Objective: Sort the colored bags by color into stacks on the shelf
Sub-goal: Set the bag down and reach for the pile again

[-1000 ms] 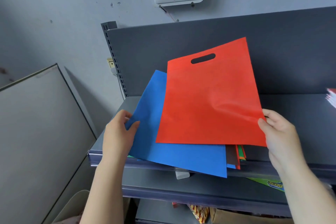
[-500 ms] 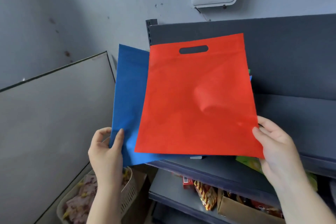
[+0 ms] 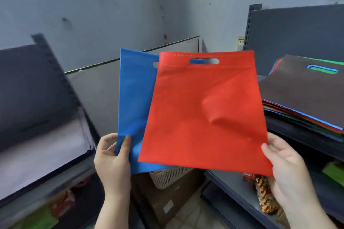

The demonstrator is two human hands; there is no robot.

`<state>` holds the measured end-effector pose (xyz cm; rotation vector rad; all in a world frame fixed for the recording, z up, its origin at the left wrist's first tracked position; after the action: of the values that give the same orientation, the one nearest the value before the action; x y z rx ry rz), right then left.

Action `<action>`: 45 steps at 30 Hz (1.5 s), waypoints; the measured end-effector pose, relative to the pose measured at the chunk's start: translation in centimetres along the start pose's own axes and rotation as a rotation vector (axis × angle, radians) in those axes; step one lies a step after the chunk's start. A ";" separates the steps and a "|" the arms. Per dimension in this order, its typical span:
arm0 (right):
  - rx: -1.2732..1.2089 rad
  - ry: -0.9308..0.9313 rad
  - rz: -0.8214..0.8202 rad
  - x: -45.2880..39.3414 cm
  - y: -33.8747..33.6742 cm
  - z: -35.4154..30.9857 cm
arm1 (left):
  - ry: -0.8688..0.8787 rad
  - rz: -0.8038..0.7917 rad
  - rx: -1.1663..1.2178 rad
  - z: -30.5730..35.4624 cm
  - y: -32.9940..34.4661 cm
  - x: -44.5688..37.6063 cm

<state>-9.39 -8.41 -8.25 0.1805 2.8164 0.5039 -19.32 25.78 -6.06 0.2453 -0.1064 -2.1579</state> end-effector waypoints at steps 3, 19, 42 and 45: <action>-0.039 0.038 -0.052 1.6 3.6 1.1 | 0.021 0.076 0.011 1.4 -4.8 -0.1; -0.265 0.258 -0.498 22.6 29.6 4.3 | 0.219 0.655 -0.183 9.9 -40.9 2.1; -0.392 0.525 -1.024 52.9 53.4 4.4 | 0.251 1.142 -0.239 17.8 -74.0 11.6; -0.404 0.527 -1.085 55.5 56.4 4.3 | 0.272 1.132 -0.209 18.6 -76.3 10.7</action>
<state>-56.99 54.93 -5.67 -1.6380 2.6098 0.8637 -90.85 59.69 -2.28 0.2648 0.1187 -0.9886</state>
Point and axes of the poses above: each hand's wrist, its own x-axis away from the middle knuckle, its own y-axis out of the palm, z = x × y, the point moved 6 cm from there along -x, towards the middle knuckle, and after that the axes turned 15 degrees about -y, right-handed, at the moved point
